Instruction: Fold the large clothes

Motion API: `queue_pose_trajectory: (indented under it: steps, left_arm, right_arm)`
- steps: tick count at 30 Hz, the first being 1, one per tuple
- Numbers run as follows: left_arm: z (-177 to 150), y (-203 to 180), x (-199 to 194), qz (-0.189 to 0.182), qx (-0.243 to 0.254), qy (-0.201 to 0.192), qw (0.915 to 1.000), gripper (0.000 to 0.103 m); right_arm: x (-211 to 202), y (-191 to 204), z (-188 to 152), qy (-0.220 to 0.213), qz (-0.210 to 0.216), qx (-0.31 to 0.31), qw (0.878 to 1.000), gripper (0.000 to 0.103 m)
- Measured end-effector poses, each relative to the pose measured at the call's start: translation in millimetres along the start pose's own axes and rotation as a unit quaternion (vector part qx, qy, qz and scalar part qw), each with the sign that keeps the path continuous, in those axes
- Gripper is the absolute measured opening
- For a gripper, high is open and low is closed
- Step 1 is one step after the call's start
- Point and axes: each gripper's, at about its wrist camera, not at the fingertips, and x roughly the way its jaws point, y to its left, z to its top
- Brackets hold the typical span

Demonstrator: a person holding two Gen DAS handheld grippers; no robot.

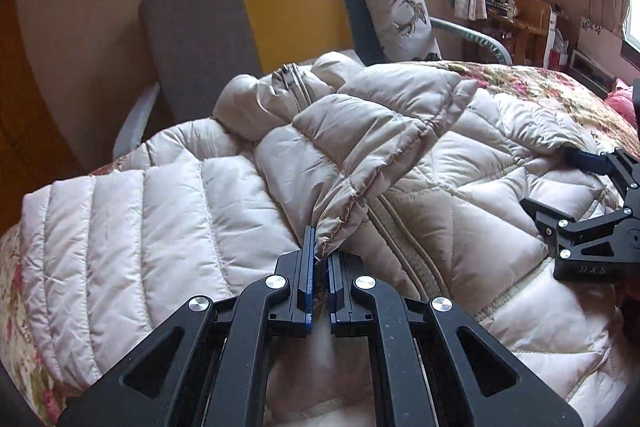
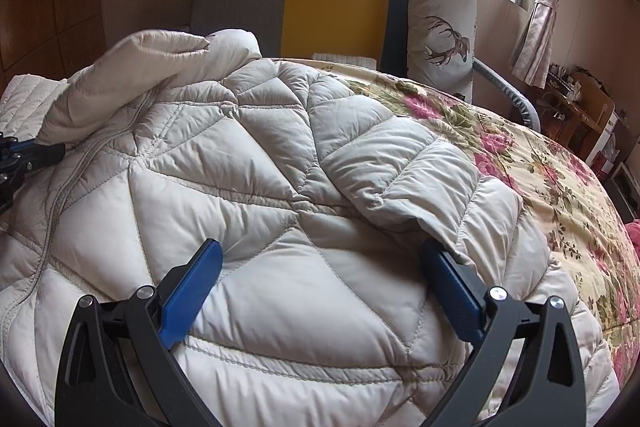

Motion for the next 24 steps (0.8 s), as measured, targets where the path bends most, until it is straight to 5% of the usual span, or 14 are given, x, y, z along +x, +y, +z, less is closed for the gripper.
queue_pose_trajectory:
  steps: [5,7,9,12,16,21,24]
  left_arm:
    - [-4.0,-5.0,-0.6,0.002,0.016,0.006,0.9998,0.021]
    - [-0.8,-4.5,-19.5,-0.027,0.013,-0.016,0.9994,0.069]
    - [-1.8,2.7,-46.1,-0.064,0.001,-0.064,0.9959,0.083]
    - [1.4,15.3,-71.6,-0.072,-0.024,-0.1,0.9921,0.083]
    - [2.3,53.2,-84.6,0.003,-0.099,-0.12,0.9878,0.083]
    - [-24.9,123.1,-82.6,0.116,-0.264,-0.102,0.9521,0.066]
    - [-48.5,134.7,-59.9,0.137,-0.272,-0.078,0.9493,0.057]
  right_arm:
    - [0.1,-0.2,-0.4,0.001,0.0,0.0,1.0,0.1]
    - [-0.2,-0.3,-0.9,0.001,0.001,0.0,1.0,0.1]
    - [-0.6,-0.4,-1.3,0.001,0.001,0.001,1.0,0.1]
    - [-0.9,0.0,-1.9,0.001,0.001,0.0,1.0,0.1]
    - [-0.9,-0.2,-1.8,0.001,0.001,0.0,1.0,0.1]
    - [-4.3,-2.2,-2.0,-0.011,0.003,0.002,1.0,0.1]
    - [-17.1,-4.8,-3.7,-0.041,0.008,0.006,0.999,0.1]
